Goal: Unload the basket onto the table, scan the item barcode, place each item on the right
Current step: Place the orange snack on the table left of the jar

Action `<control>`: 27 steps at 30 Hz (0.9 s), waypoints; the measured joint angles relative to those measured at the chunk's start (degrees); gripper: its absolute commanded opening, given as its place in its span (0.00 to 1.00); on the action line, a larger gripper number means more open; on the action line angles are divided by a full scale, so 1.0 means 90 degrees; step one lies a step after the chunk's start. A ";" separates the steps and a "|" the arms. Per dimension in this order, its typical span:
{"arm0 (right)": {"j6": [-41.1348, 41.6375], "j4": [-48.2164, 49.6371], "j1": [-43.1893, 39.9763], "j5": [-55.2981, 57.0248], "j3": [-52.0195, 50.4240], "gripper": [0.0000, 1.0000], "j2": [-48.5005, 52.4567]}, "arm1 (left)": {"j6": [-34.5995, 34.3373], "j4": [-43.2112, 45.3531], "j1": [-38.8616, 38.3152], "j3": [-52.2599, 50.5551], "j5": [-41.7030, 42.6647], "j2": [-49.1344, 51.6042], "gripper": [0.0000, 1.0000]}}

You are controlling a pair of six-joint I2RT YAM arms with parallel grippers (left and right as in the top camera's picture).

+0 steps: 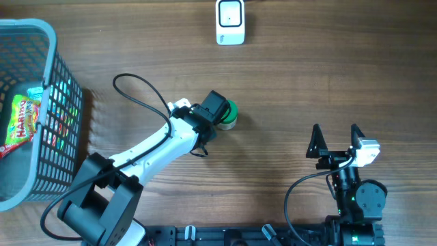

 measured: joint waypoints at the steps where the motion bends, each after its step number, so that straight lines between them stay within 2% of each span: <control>1: 0.0000 0.0000 0.0000 0.0000 0.0000 1.00 0.0000 | 0.0063 -0.0017 0.0000 0.0000 0.0000 0.0000 0.90; 2: 0.0000 0.0000 0.0000 -0.0002 0.0000 1.00 0.0000 | 0.0097 -0.0083 0.0000 0.0019 -0.0002 -0.0002 0.94; 6: 0.0000 0.0000 0.0000 0.0000 0.0000 1.00 0.0000 | 0.0321 -0.0656 0.0000 0.0500 0.0000 -0.0092 1.00; 11: 0.0000 0.0000 0.0000 -0.0002 0.0000 1.00 0.0000 | 0.0602 -0.0933 0.0000 0.1282 -0.0061 -0.0721 1.00; 14: 0.0000 0.0000 0.0000 -0.0002 0.0000 1.00 0.0000 | 0.0792 -0.1287 0.0005 0.1433 -0.0447 -0.0908 1.00; 17: 0.0002 -0.0002 0.0000 0.0000 0.0000 1.00 0.0000 | 0.0942 -0.2205 0.0228 0.2147 -0.1149 -0.1224 1.00; 20: 0.0000 0.0000 0.0000 -0.0002 0.0000 1.00 0.0000 | 0.1132 -0.2618 0.0950 0.3211 -0.1761 -0.1756 1.00; 22: 0.0000 0.0000 0.0000 0.0000 0.0000 1.00 0.0000 | 0.1231 -0.2608 0.1775 0.3803 -0.2004 -0.2280 1.00; 27: 0.0000 0.0000 0.0000 -0.0002 0.0000 1.00 0.0000 | 0.1037 -0.2642 0.4090 0.3971 -0.1999 -0.3128 1.00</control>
